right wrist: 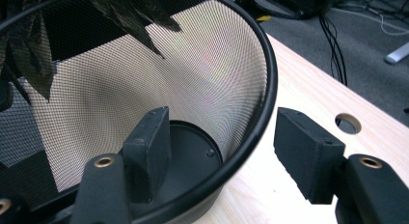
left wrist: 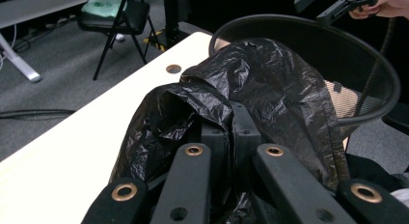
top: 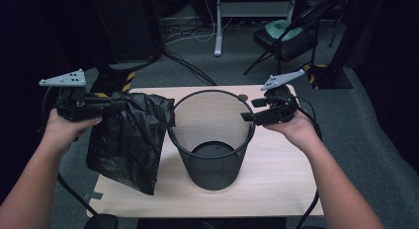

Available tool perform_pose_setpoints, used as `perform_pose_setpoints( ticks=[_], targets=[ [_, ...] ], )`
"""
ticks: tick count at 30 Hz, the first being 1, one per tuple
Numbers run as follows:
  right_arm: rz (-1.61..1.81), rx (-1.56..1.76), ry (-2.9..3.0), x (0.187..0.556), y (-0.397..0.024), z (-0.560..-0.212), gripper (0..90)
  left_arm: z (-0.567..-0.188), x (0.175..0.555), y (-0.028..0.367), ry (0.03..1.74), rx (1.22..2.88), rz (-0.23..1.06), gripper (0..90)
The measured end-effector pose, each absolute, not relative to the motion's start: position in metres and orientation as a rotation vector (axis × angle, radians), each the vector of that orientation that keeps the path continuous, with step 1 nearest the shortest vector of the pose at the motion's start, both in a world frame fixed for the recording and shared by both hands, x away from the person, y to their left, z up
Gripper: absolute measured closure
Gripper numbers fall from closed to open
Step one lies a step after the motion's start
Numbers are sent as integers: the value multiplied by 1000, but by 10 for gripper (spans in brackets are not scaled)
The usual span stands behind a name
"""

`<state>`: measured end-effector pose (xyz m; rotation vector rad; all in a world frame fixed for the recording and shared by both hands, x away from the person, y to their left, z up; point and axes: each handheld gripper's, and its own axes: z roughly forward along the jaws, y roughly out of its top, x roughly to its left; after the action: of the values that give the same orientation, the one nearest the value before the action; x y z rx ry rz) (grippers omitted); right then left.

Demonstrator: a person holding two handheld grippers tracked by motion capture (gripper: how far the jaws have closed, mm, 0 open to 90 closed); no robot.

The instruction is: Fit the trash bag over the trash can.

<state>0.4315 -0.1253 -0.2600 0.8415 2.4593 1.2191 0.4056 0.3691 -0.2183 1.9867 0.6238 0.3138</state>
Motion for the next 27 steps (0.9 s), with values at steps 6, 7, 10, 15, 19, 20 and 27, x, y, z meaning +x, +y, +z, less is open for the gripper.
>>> perform_pose_setpoints(
  ticks=[6,7,10,15,19,20,27],
  targets=[
    [1236,781,2462,429,-113,-255,352,-212,405,359,581,1986,290,870],
    [1235,774,2469,429,-111,-255,352,-211,406,357,574,1989,287,870],
    [1236,750,2479,429,-104,-254,352,-207,406,352,558,1997,288,870],
    [1257,719,2483,429,-96,-251,350,-202,405,342,524,1988,275,870],
    [1284,690,2490,428,-90,-250,348,-205,406,330,496,1997,254,870],
    [1286,690,2494,428,-89,-250,348,-206,407,327,490,1998,247,870],
    [1317,648,2513,429,-78,-249,343,-212,409,305,442,2011,210,870]
  ],
)
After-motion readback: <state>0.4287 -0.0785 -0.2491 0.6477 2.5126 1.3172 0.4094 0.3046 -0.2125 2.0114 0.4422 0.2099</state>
